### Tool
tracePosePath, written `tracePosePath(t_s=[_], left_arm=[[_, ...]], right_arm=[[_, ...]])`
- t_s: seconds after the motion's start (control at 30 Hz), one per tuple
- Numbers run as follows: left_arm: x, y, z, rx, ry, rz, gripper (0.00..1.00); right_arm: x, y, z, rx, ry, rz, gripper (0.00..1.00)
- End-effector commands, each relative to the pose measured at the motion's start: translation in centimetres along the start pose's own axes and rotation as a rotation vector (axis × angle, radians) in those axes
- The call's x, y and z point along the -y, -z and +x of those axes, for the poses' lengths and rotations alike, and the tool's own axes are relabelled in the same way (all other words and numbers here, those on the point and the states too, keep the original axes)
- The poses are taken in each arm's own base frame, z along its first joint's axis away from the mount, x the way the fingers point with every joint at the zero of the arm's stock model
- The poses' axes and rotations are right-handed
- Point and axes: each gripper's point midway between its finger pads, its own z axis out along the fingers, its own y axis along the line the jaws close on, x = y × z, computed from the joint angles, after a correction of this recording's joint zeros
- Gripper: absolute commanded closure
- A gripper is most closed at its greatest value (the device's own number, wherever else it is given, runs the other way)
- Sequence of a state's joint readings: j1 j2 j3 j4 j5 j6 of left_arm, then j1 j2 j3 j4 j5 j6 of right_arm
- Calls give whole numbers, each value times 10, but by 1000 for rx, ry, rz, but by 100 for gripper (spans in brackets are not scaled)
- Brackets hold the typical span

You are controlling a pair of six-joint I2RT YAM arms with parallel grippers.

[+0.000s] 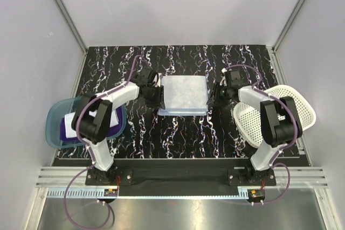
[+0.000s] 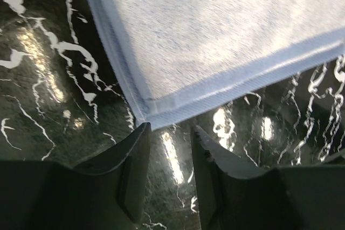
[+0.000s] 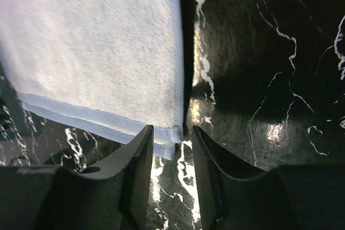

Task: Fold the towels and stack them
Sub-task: Fold the towel

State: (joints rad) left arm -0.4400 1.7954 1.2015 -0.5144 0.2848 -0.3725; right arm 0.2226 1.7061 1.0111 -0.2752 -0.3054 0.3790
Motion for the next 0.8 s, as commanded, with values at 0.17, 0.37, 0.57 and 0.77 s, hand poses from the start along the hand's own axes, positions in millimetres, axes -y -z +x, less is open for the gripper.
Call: tracePosePath(t_s=[0.17,0.37,0.57,0.77], left_arm=[[-16,-18,-23,72,52,-76,60],[-16,-27,-24,71,40,-63,61],[-15,-26,-27,77,34,-63,65],[-12,-24,-27,76,32,-59,69]], right_arm=[[4,-18,11,-53,-13,-5,59],[7,-20,14,-55,-5,-2,57],[8,-25,20,-66,-3,-20,61],[4,-27,22,-67,-10,-54,69]])
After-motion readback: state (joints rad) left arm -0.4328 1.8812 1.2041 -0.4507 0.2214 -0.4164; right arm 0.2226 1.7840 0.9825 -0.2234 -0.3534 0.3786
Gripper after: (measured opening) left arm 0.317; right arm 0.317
